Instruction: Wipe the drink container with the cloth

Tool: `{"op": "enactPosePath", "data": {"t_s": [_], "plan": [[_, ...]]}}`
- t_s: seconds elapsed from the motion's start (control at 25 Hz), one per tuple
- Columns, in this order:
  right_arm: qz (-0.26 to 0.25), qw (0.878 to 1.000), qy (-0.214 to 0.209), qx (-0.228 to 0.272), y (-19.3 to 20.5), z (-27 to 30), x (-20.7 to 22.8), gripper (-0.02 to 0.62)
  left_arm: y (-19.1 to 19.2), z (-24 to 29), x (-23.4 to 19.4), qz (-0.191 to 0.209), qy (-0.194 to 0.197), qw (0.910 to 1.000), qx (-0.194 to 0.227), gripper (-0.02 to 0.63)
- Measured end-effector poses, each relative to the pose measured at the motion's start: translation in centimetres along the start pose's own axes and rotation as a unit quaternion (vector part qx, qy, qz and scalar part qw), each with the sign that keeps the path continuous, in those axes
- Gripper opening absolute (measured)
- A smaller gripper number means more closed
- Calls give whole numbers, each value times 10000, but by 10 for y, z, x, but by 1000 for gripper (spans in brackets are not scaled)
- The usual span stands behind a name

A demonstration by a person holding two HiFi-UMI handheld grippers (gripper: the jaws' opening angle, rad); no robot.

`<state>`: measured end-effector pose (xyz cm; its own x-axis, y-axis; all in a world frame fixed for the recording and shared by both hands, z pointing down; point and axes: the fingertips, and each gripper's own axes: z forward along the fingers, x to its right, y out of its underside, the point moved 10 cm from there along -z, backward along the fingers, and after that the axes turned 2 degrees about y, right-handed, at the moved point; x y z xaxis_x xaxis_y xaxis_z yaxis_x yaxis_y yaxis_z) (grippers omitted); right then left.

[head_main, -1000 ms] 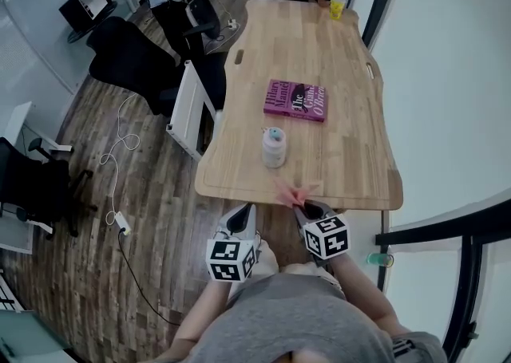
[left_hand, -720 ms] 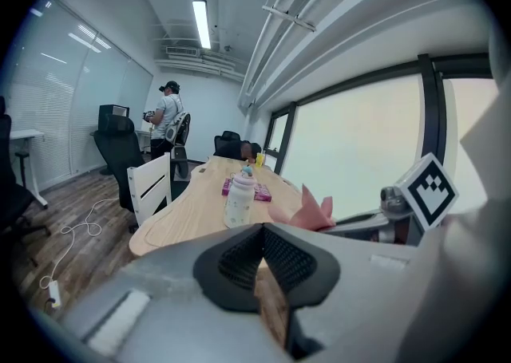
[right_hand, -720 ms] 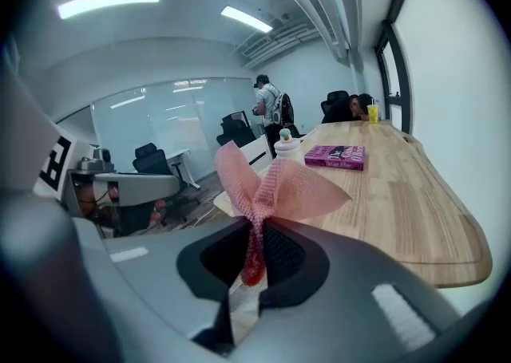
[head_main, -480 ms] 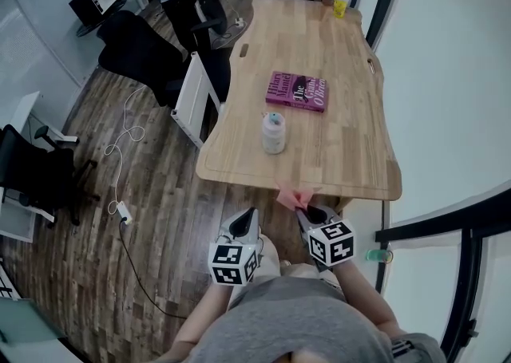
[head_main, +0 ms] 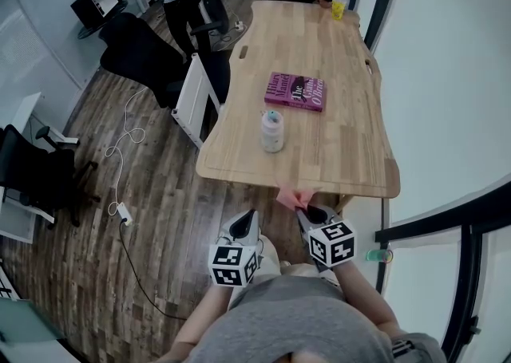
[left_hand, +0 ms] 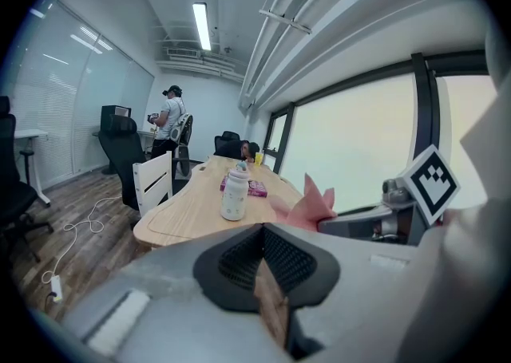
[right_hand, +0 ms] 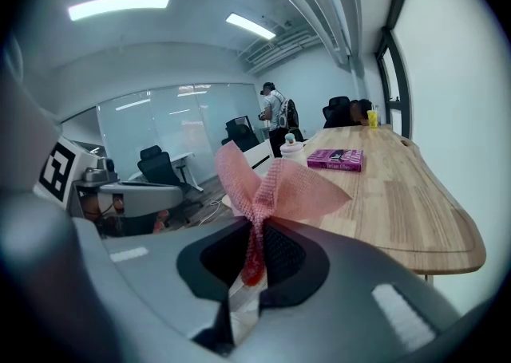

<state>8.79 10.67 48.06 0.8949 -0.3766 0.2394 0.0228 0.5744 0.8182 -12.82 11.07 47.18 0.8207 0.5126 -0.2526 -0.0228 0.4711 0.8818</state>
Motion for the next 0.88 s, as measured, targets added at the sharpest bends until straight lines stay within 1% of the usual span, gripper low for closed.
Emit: {"op": "enactPosePath", "data": {"t_s": [0.36,0.88], "plan": [[-166,9996,132,161,-4,-4,-2,23,-1,-2,0,53,12,10000,-8,3],[-135,9994,78,321,-8,-3,-5,23,-2,-7,-3,85,-31,10000,25,3]]}}
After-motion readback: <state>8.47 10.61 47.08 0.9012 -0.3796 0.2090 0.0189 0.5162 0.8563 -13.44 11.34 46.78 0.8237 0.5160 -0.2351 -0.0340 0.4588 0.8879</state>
